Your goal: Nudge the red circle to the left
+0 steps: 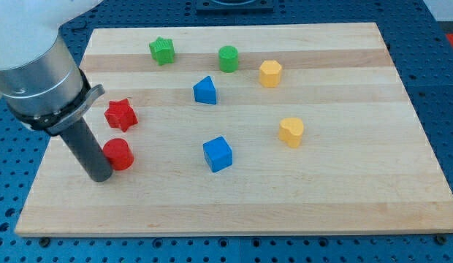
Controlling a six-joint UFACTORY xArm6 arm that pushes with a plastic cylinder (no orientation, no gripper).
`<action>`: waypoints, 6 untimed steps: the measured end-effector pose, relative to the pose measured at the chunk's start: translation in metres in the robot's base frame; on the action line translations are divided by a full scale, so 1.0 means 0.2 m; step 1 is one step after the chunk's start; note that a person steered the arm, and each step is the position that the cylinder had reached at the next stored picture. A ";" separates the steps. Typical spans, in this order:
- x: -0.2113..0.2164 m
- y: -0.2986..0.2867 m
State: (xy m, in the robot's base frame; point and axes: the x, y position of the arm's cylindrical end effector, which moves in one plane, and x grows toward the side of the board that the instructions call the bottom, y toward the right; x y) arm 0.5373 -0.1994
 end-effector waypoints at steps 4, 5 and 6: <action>0.00 0.28; -0.12 0.30; -0.17 0.20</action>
